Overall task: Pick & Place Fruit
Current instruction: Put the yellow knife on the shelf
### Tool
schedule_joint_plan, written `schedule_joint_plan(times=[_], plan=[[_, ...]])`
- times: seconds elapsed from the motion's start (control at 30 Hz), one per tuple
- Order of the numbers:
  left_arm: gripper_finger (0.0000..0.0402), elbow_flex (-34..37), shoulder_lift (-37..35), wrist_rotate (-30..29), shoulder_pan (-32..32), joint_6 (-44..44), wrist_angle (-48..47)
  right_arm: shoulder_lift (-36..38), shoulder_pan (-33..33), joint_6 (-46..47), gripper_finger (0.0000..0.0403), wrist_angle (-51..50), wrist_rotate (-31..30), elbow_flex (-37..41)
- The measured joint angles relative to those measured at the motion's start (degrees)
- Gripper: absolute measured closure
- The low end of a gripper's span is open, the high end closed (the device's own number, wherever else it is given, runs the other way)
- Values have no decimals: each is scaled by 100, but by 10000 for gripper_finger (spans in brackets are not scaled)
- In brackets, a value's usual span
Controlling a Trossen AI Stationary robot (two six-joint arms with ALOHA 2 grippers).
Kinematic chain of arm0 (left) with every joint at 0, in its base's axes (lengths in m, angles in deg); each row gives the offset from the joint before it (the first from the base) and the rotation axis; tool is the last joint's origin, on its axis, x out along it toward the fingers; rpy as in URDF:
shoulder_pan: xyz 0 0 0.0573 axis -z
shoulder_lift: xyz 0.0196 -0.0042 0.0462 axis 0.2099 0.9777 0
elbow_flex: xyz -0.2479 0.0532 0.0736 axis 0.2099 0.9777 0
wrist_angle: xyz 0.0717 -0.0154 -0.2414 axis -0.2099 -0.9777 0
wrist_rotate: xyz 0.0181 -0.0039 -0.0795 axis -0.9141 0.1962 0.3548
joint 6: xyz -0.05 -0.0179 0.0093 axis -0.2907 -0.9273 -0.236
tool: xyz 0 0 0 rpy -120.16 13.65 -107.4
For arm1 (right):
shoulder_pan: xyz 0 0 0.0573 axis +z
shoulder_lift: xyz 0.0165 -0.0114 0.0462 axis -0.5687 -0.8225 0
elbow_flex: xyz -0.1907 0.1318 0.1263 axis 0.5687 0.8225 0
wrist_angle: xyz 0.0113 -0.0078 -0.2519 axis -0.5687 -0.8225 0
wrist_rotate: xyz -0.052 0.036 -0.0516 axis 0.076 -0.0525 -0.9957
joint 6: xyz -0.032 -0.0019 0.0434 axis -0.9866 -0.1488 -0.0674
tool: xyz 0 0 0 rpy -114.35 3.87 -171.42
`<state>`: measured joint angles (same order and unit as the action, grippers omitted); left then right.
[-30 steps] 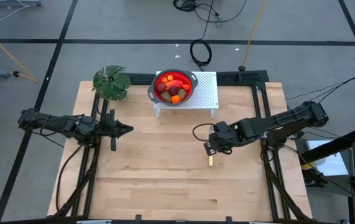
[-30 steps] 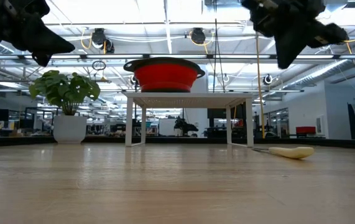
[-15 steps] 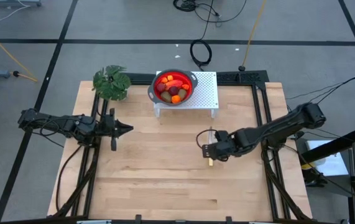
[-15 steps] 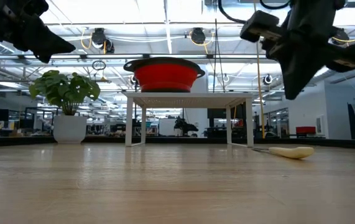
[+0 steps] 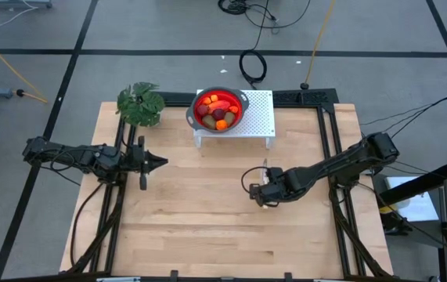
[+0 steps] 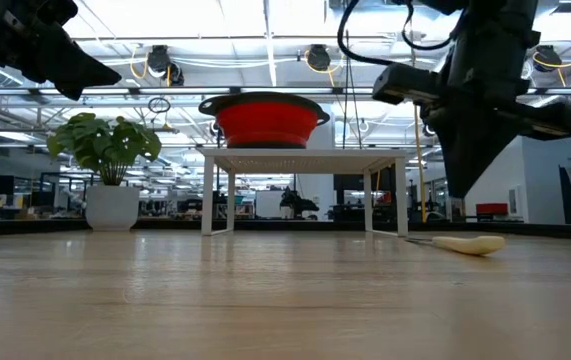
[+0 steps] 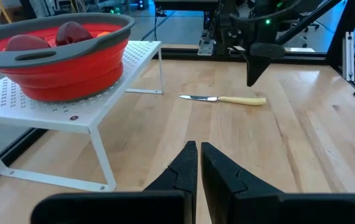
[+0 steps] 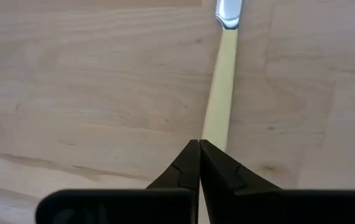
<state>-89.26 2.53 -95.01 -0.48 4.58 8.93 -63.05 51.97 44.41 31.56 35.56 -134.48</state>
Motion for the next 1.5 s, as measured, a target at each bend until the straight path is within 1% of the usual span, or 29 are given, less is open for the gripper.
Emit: schedule_joint_plan(times=[0.2,0.33,0.43,0.57,0.73,0.87,1.0,1.27,1.5], plan=[[382,0,1,2,2,0,0,0,-11,-204,399,34,-12,37],[382,0,0,2,0,-2,0,-3,-11,-208,378,113,-5,178],[382,0,2,1,0,-2,0,-4,-9,-208,349,390,9,338],[382,0,0,2,0,-6,0,-3,-9,-210,299,804,16,478],[382,0,0,2,1,-7,0,-3,-25,-217,239,791,31,492],[382,0,1,1,0,-7,-2,-3,-38,-243,212,802,42,492],[382,0,0,0,0,-8,-2,-3,-44,-258,203,799,321,492],[382,0,0,1,0,-7,-2,-5,-118,-344,208,795,317,494],[382,0,0,0,0,-9,0,-274,-214,-518,221,811,325,494]])
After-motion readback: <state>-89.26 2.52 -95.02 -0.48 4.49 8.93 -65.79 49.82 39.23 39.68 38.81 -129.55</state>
